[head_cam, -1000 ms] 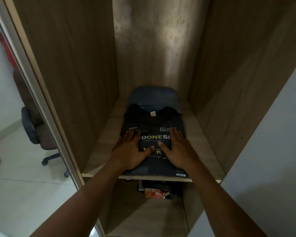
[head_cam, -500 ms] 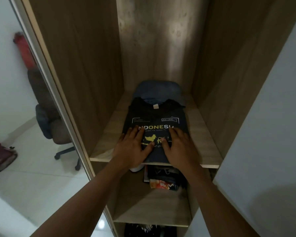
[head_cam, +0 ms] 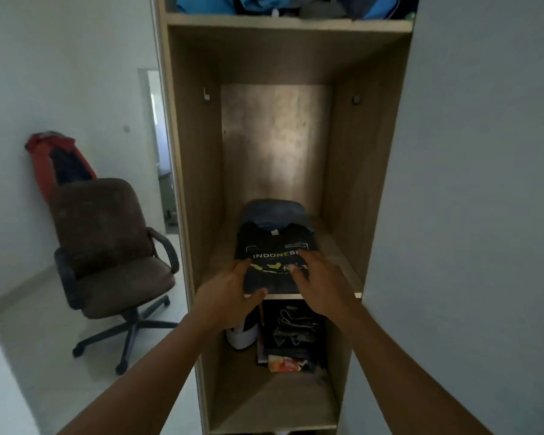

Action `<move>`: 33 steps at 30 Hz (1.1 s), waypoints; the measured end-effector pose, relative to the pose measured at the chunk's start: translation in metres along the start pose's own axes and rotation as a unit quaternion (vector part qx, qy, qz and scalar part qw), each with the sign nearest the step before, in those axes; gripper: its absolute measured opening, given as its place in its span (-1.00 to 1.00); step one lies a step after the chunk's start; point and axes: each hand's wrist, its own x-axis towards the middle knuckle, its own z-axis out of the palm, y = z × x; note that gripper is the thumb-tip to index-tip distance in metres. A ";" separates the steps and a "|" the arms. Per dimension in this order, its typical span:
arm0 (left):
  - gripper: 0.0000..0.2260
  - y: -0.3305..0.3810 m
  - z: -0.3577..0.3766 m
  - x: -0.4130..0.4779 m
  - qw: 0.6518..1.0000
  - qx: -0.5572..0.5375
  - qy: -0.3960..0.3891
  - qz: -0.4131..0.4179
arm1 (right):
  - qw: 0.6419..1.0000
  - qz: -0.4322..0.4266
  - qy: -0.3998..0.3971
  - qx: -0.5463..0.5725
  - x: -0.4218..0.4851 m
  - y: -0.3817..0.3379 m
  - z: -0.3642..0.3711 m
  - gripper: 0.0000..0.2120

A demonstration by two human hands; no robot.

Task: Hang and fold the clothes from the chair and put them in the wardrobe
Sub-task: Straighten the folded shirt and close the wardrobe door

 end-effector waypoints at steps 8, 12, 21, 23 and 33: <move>-0.26 0.058 -0.097 -0.061 0.994 -0.015 0.061 0.086 | 0.995 -0.046 0.082 -0.021 -0.085 -0.077 -0.114 -0.53; -0.31 0.115 -0.150 -0.081 0.981 -0.029 0.121 0.151 | 0.983 -0.079 0.158 -0.060 -0.124 -0.112 -0.196 -0.50; -0.25 0.259 -0.201 -0.119 0.949 -0.039 0.175 0.258 | 0.941 -0.136 0.303 -0.065 -0.214 -0.105 -0.342 -0.53; -0.23 0.294 -0.201 -0.123 0.941 -0.054 0.182 0.280 | 0.926 -0.137 0.348 -0.057 -0.229 -0.086 -0.367 -0.56; -0.10 0.388 -0.166 -0.151 0.938 -0.063 0.144 0.308 | 0.945 -0.160 0.263 0.109 -0.255 -0.016 -0.382 -0.53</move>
